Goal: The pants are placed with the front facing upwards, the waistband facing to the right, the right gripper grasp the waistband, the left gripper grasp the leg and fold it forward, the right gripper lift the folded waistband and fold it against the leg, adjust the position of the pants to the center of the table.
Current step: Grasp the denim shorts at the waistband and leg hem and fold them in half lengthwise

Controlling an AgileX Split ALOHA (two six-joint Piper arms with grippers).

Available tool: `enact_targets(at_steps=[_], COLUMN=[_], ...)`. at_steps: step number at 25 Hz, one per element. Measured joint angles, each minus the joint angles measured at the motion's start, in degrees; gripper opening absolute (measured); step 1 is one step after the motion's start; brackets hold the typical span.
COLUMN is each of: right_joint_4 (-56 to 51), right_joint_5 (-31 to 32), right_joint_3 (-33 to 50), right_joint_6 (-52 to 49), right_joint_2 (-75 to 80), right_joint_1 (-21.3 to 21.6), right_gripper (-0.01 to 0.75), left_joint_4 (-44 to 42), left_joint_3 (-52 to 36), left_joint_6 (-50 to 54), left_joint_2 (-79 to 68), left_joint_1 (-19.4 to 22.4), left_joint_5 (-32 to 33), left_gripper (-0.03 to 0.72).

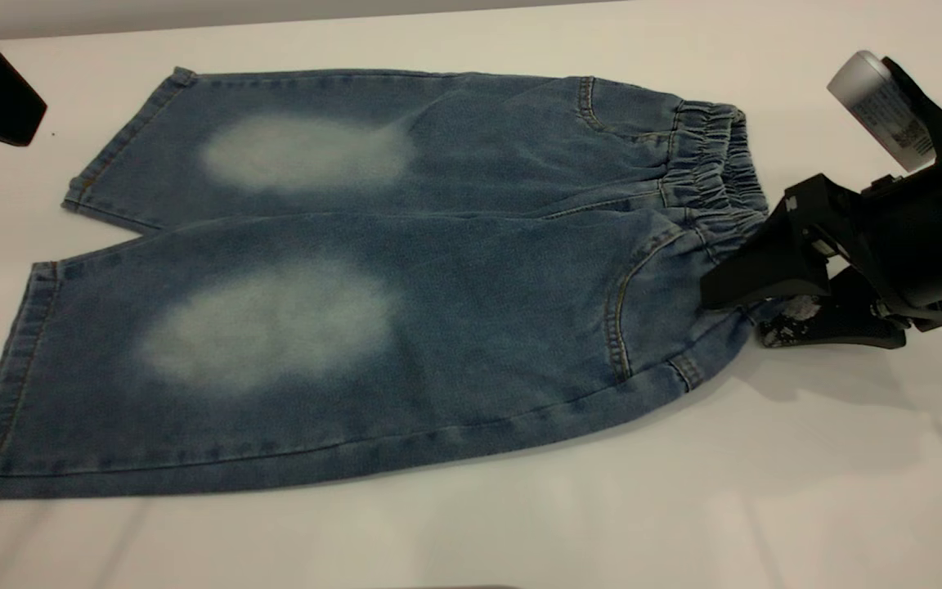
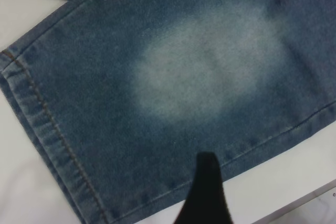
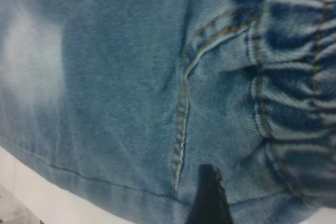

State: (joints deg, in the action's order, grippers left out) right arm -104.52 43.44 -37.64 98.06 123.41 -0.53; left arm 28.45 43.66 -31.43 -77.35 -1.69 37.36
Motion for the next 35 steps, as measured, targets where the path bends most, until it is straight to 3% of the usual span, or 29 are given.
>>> enact_targets(at_steps=[13,20,30,35], right_joint_4=[0.0,0.0,0.32,0.31], right_joint_5=[8.46,4.15,5.34,5.31], right_joint_3=[0.0,0.0,0.0,0.0], right_joint_6=[4.91,0.72,0.31,0.24], right_joint_2=[0.0,0.0,0.02,1.89], right_joint_1=[1.23,5.38,5.35,3.31], right_gripper=[0.414,0.398,0.387,0.37], left_joint_4=[-1.92,-1.92,-2.02,-2.34], left_joint_3=[0.0,0.0,0.0,0.0], left_joint_6=[-2.29,-2.36,-2.4,-2.53], left_joint_2=[-0.8,-2.25,-2.24,-2.24], left_joint_1=[0.0,0.0,0.0,0.0], left_joint_5=[-0.05,0.44,0.44,0.39], left_gripper=[0.548,0.548,0.548,0.548])
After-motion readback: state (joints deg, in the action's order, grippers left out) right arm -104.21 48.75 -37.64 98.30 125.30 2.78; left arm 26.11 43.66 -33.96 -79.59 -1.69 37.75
